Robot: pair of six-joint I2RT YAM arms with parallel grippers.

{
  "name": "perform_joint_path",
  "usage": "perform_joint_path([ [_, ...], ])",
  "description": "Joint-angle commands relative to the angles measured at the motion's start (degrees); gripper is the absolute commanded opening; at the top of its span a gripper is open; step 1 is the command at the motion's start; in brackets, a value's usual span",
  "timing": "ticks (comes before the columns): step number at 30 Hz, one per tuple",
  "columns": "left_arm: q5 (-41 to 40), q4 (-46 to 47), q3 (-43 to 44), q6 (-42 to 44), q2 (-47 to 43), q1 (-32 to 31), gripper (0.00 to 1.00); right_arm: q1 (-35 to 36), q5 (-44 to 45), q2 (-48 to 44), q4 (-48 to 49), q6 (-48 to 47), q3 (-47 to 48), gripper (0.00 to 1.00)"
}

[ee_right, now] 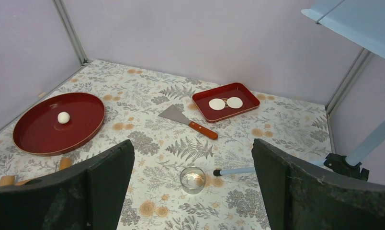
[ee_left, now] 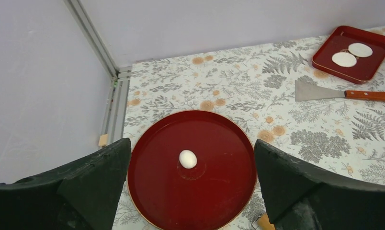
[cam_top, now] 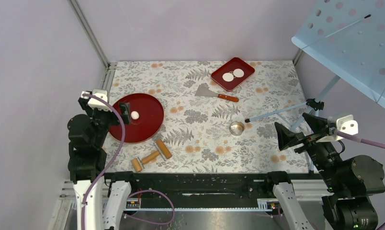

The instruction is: Roll out the dumpling wrappers from the dough

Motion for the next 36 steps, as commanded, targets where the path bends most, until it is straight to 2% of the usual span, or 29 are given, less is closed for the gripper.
perform_joint_path([
  [1,6.1,5.6,-0.6,-0.3,3.0,0.0,0.99,-0.2,-0.7,0.7,0.1,0.1,-0.5,0.98],
  [5,11.0,9.8,-4.0,-0.2,6.2,-0.5,0.99,-0.1,-2.5,0.7,-1.2,-5.3,-1.8,0.98],
  [8,11.0,12.1,-6.2,1.5,9.5,-2.3,0.99,-0.1,-5.7,1.0,-1.2,-9.8,-5.1,0.98],
  [15,3.0,13.3,-7.1,5.2,21.1,-9.0,0.99,-0.1,-13.6,2.8,3.6,-14.6,-15.5,0.98],
  [19,-1.1,14.7,-6.4,3.0,29.4,-11.7,0.99,-0.1,-13.4,3.4,7.5,-14.6,-21.2,0.98],
  [23,-11.0,16.4,-4.7,2.1,38.9,-14.8,0.99,-0.1,-13.9,3.4,10.8,-13.5,-25.0,0.98],
  [25,-11.9,15.6,-3.5,1.9,42.9,-16.0,0.99,-0.1,-14.1,3.4,11.0,-13.6,-26.1,0.98],
  [30,-9.1,13.0,-1.6,-0.3,49.4,-18.5,0.99,-0.1,-13.8,4.0,11.7,-14.2,-27.9,0.98],
  [36,-1.5,9.8,-0.3,-2.4,54.7,-21.3,0.99,-0.1,-13.8,4.8,11.9,-14.2,-28.5,0.98],
])
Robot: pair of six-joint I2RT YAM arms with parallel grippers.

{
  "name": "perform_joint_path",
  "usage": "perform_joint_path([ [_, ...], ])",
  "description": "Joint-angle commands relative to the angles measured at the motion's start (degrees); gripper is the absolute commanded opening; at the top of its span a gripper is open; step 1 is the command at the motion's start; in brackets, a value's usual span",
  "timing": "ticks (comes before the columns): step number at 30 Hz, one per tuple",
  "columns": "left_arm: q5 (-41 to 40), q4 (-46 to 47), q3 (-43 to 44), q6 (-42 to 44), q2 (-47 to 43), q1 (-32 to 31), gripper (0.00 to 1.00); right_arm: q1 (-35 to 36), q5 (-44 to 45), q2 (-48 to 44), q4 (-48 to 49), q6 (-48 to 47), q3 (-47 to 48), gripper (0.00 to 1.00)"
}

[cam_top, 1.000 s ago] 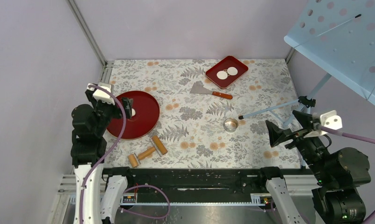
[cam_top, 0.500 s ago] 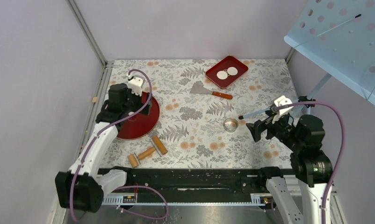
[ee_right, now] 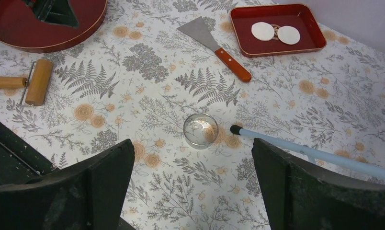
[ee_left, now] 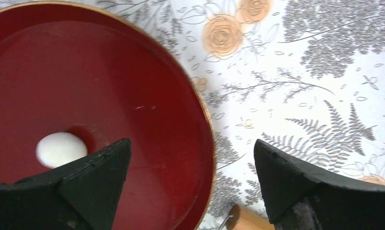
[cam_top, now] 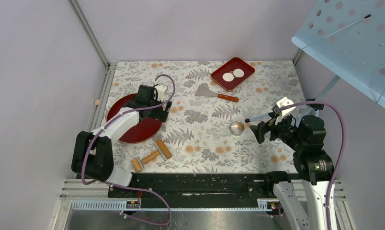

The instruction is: Roll out the dumpling wrappers from the dough

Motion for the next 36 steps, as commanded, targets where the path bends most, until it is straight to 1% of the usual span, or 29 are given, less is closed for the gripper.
perform_joint_path([
  [1,5.7,-1.3,3.5,-2.7,3.7,-1.7,0.99,-0.1,-1.2,1.0,3.0,-0.7,-0.3,0.98],
  [5,7.7,-3.8,5.3,-4.4,8.6,-2.7,0.99,-0.1,-1.2,1.3,3.0,-0.7,-0.3,0.98],
  [10,8.0,-3.7,6.0,-6.7,12.8,-3.6,0.96,-0.1,-1.2,1.7,3.0,-0.6,-0.5,0.98],
  [18,11.3,-4.1,7.5,-6.8,17.6,-5.6,0.88,-0.1,-1.3,2.6,2.7,-1.3,-0.4,0.98],
  [23,12.0,-5.1,10.2,-6.8,19.7,-8.4,0.86,-0.1,-1.2,3.0,2.7,-1.7,-0.5,0.98],
  [29,13.2,-6.8,15.9,-6.8,24.0,-11.8,0.86,-0.2,-0.8,3.1,2.7,-2.0,-0.7,0.98],
  [30,13.4,-7.0,17.3,-8.3,25.0,-12.5,0.86,-0.1,-0.8,3.1,2.7,-2.1,-0.7,0.98],
  [36,13.9,-8.6,25.8,-9.5,31.2,-18.3,0.86,-0.1,-0.3,3.0,2.8,-2.7,-1.0,0.98],
])
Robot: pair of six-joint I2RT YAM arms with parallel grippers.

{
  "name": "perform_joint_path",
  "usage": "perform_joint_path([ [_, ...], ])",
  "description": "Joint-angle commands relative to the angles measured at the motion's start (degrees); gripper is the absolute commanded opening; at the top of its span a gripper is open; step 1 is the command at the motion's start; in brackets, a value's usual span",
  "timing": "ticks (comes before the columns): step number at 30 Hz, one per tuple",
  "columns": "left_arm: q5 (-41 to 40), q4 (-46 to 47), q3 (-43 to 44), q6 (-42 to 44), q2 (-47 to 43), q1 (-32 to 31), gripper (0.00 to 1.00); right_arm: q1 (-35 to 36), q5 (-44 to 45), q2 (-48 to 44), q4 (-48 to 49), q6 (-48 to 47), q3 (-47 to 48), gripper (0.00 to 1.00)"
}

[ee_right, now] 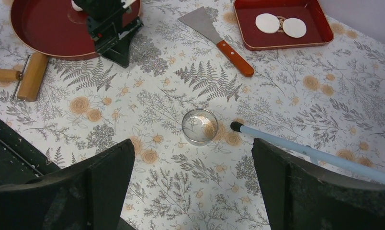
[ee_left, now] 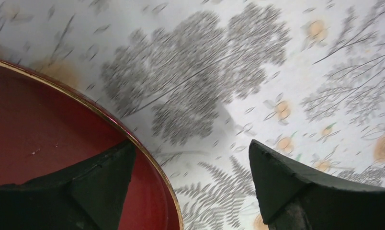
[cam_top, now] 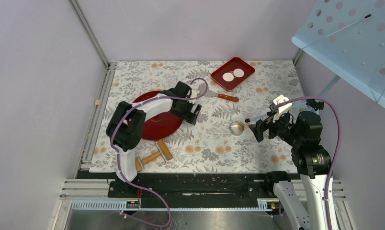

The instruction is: Roll out the dumpling wrappers from the dough

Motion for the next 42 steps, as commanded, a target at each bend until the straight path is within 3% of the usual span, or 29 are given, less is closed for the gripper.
perform_joint_path([
  [1,3.7,-0.7,6.3,-2.0,4.8,-5.1,0.86,-0.1,0.3,0.3,2.1,-1.2,-0.3,0.98],
  [11,5.9,-2.4,14.5,-3.1,9.0,-15.7,0.87,-0.1,0.8,0.2,2.7,-1.3,-0.9,0.98],
  [22,6.5,-2.8,15.7,-2.4,6.1,-25.4,0.88,-0.1,1.1,0.2,3.1,-1.4,-1.3,0.98],
  [28,7.5,-2.7,16.6,-1.2,-0.3,-25.6,0.92,-0.1,1.4,0.2,3.6,-1.4,-1.6,0.98],
  [30,7.7,-2.5,16.1,0.2,-4.8,-25.6,0.99,-0.2,1.6,0.2,4.0,-1.3,-1.8,0.98],
  [35,4.2,-4.8,13.4,8.0,-17.1,-24.0,0.99,-0.1,2.1,0.3,4.6,-1.3,-2.2,0.98],
  [42,-5.3,-13.1,-3.1,18.6,-32.8,-13.2,0.99,-0.1,0.8,0.3,4.6,-1.3,-2.4,0.98],
])
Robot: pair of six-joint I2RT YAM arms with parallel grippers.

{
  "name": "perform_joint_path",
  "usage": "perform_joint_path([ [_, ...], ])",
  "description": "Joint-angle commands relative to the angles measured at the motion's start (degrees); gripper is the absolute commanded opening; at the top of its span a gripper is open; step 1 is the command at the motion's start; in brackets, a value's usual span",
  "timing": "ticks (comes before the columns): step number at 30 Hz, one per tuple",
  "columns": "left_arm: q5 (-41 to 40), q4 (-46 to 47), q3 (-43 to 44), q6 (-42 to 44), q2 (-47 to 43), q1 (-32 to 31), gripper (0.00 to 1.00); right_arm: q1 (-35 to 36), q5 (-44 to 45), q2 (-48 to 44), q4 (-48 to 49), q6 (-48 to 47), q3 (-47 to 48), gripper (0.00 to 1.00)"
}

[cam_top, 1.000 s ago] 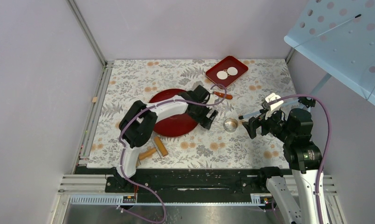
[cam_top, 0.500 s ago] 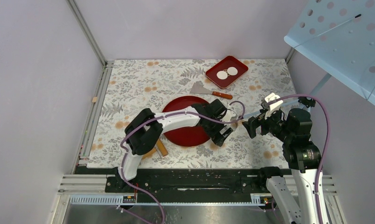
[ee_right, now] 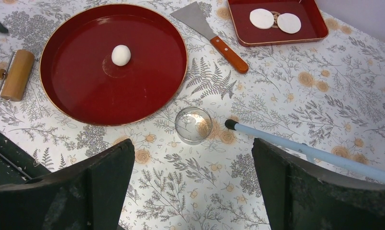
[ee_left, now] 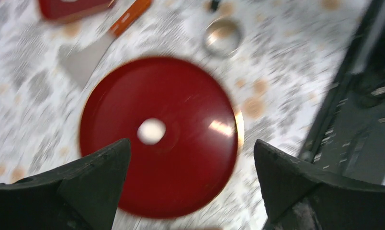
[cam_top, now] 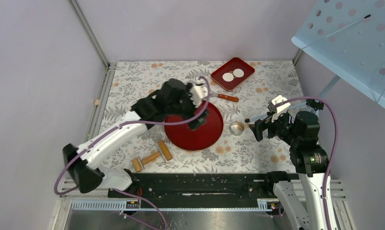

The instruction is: Roll out the dumpling wrappers from the dough

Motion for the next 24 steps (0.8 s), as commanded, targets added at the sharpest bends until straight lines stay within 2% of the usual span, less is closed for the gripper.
perform_joint_path([
  [1,-7.7,-9.5,-12.8,9.1,-5.9,8.1,0.99,-0.1,-1.0,0.3,2.8,-0.4,-0.2,0.98],
  [7,-12.4,-11.8,-30.5,15.2,-15.4,13.3,0.95,0.3,-1.3,0.3,2.8,-0.3,0.0,0.98],
  [13,-13.9,-15.6,-37.1,18.0,-19.1,13.4,0.9,0.3,-1.3,-0.8,2.8,0.5,0.1,0.98],
  [17,-15.5,-15.3,-39.8,18.7,-18.0,13.4,0.87,0.4,-1.4,-1.3,2.7,0.7,0.2,0.98],
  [24,-15.7,-12.0,-42.3,17.4,-10.0,13.5,0.79,0.3,-1.8,-1.6,2.8,1.0,0.3,0.98],
])
